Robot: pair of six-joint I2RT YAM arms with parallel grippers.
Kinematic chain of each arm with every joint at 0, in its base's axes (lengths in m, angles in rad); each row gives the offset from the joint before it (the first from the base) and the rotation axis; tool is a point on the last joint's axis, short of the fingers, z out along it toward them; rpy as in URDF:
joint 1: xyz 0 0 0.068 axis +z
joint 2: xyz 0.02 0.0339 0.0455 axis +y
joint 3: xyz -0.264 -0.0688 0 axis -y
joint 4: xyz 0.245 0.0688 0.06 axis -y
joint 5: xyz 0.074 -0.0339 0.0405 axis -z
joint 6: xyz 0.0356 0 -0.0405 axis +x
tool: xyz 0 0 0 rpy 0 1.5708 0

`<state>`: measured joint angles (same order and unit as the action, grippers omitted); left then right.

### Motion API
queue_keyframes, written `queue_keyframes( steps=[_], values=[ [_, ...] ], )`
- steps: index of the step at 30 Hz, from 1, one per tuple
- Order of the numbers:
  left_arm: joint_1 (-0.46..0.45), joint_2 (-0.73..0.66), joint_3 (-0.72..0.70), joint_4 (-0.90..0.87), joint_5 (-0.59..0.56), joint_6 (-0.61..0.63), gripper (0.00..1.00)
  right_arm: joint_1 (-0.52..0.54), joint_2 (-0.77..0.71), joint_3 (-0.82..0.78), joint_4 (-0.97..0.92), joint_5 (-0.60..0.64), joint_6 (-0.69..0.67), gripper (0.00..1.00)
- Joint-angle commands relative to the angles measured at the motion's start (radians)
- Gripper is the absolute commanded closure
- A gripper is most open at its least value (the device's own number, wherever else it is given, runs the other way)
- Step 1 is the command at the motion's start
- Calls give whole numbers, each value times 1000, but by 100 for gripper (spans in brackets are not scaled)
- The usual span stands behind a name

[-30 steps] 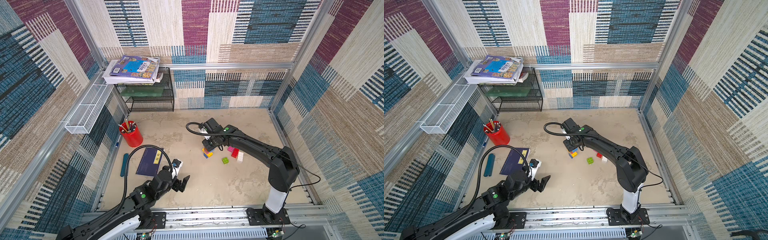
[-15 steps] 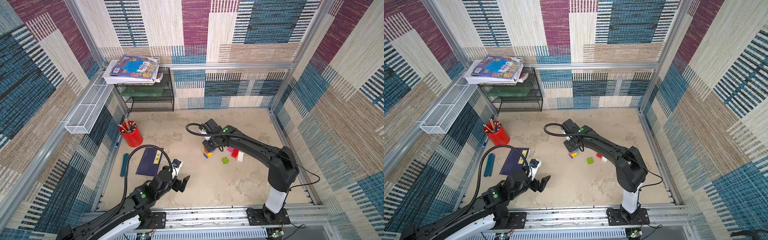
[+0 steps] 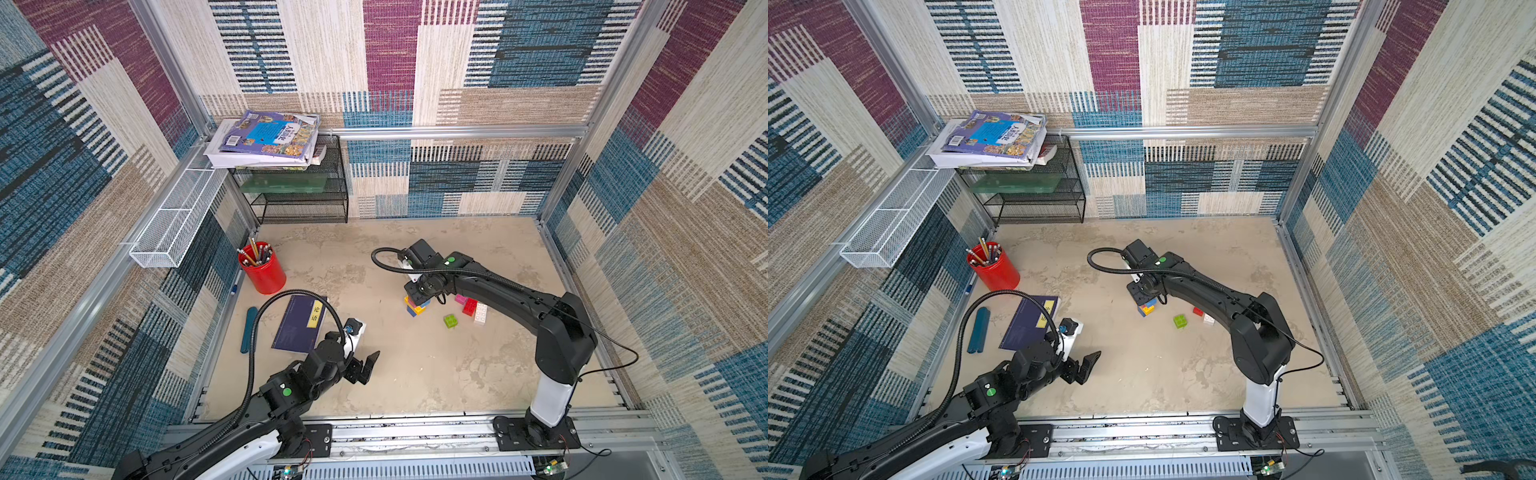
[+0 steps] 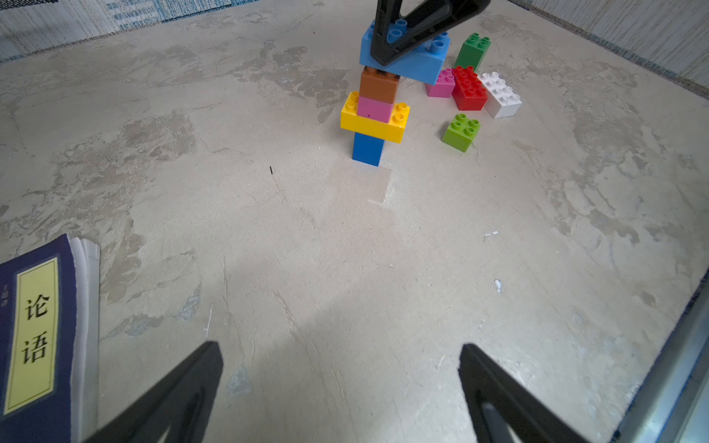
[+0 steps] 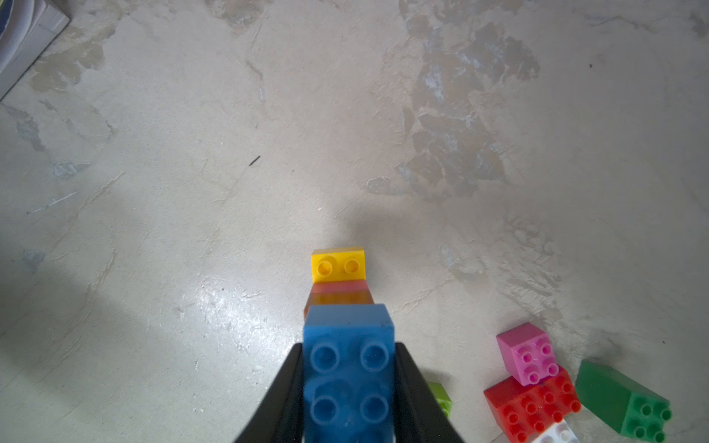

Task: Assemble the letter f with lego
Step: Assemble the lego brick with the lego brick.

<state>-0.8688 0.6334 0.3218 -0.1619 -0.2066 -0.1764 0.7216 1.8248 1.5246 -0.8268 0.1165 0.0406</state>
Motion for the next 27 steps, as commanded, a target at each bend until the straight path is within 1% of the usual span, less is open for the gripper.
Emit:
queue_keyframes(
  steps=[1, 13, 27],
  values=[
    [-1, 0, 5, 13, -4, 1, 1, 2, 2, -4, -5, 14, 6, 69],
    [-1, -1, 5, 13, -4, 1, 1, 6, -22, -13, -8, 15, 4, 69],
    [-1, 0, 5, 13, -4, 1, 1, 1, 7, -34, -11, 5, -14, 69]
  ],
)
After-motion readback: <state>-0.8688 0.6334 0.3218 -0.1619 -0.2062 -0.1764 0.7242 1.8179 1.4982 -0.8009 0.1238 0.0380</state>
